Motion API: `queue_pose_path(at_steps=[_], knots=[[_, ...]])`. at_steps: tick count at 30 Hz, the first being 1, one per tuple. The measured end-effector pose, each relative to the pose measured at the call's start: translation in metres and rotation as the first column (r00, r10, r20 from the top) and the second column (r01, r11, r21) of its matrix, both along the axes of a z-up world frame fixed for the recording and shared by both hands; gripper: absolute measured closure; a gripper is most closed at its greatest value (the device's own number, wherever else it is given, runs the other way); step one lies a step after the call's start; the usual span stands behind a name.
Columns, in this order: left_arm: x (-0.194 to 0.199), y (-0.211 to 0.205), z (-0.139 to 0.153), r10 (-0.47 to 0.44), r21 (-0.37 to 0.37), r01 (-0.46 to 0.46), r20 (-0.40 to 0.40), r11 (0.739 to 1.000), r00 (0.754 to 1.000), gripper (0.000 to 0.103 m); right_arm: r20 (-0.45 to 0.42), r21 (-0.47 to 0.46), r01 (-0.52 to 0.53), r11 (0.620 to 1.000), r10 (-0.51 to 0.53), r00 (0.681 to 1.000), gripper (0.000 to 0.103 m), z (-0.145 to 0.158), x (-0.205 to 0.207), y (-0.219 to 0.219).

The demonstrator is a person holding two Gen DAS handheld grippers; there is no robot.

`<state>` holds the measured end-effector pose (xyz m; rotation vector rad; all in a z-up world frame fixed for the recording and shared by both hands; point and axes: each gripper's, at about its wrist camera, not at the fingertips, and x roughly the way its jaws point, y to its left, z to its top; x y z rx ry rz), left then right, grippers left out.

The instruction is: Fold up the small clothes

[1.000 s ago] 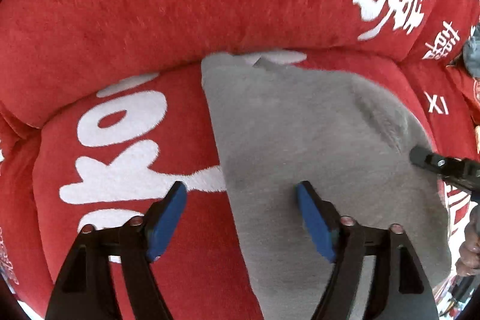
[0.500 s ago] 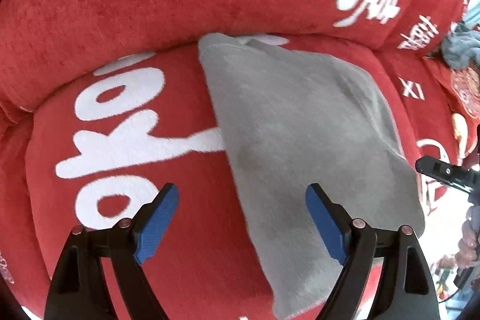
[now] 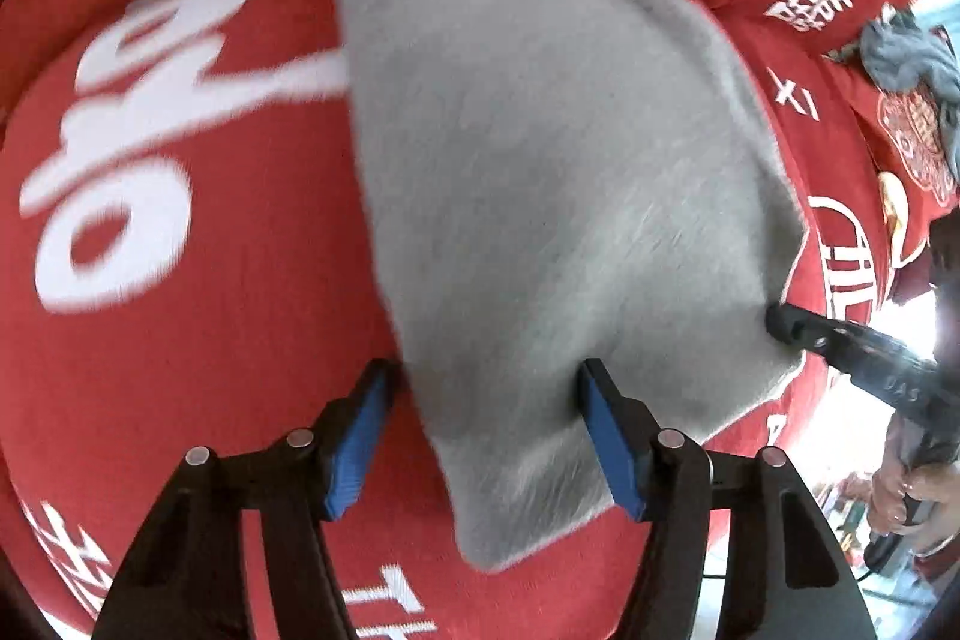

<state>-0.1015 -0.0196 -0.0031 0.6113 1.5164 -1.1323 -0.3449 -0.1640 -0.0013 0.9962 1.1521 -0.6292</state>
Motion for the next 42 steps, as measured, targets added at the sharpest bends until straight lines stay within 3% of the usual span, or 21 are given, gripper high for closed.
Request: queue_pose_path(at_steps=[6, 10, 14, 17, 18, 23, 24, 25, 27, 30, 33, 42], knots=[[-0.008, 0.013, 0.008, 0.003, 0.012, -0.004, 0.035, 1.0, 0.999, 0.037, -0.034, -0.029, -0.005, 1.0, 0.004, 0.999, 0.087, 0.01, -0.006, 0.008], [-0.005, 0.02, 0.011, 0.016, 0.04, -0.018, 0.062, 0.999, 0.998, 0.03, -0.078, -0.037, 0.003, 0.999, -0.006, 0.997, 0.087, 0.017, -0.01, 0.013], [-0.001, 0.025, 0.021, 0.018, 0.073, -0.024, 0.081, 0.997, 0.997, 0.03, -0.1, -0.018, 0.073, 0.997, -0.075, 0.992, 0.087, 0.026, -0.024, 0.011], [0.004, 0.023, 0.031, 0.03, 0.073, -0.038, 0.113, 0.997, 0.993, 0.03, -0.004, 0.005, 0.15, 0.989, -0.15, 0.989, 0.075, 0.041, -0.032, 0.003], [0.006, 0.021, 0.034, 0.039, 0.069, -0.047, 0.124, 0.996, 0.992, 0.03, 0.025, 0.007, 0.161, 0.987, -0.161, 0.987, 0.066, 0.045, -0.032, -0.001], [0.016, 0.007, 0.041, 0.09, 0.07, -0.102, 0.157, 0.992, 0.983, 0.03, 0.102, 0.039, 0.118, 0.992, -0.122, 0.987, 0.064, 0.045, -0.004, -0.023], [0.016, 0.002, 0.041, 0.099, 0.074, -0.113, 0.163, 0.991, 0.982, 0.03, 0.099, 0.046, 0.101, 0.994, -0.106, 0.99, 0.067, 0.04, 0.004, -0.026], [0.017, -0.001, 0.041, 0.111, 0.079, -0.125, 0.172, 0.989, 0.979, 0.03, 0.089, 0.049, 0.094, 0.994, -0.098, 0.991, 0.08, 0.035, 0.013, -0.029], [0.017, -0.006, 0.039, 0.127, 0.086, -0.145, 0.184, 0.986, 0.975, 0.03, 0.066, 0.057, 0.114, 0.992, -0.118, 0.991, 0.093, 0.027, 0.016, -0.034], [0.019, -0.008, 0.036, 0.146, 0.091, -0.164, 0.177, 0.982, 0.973, 0.03, 0.037, 0.08, 0.162, 0.984, -0.165, 0.986, 0.093, 0.013, 0.013, -0.038], [0.02, -0.008, 0.035, 0.151, 0.101, -0.171, 0.177, 0.98, 0.973, 0.03, 0.027, 0.087, 0.142, 0.986, -0.145, 0.989, 0.093, 0.004, 0.009, -0.036], [0.018, -0.014, 0.033, 0.142, 0.128, -0.168, 0.193, 0.977, 0.971, 0.03, 0.012, 0.067, 0.061, 0.996, -0.062, 0.998, 0.092, 0.017, 0.011, -0.033]])
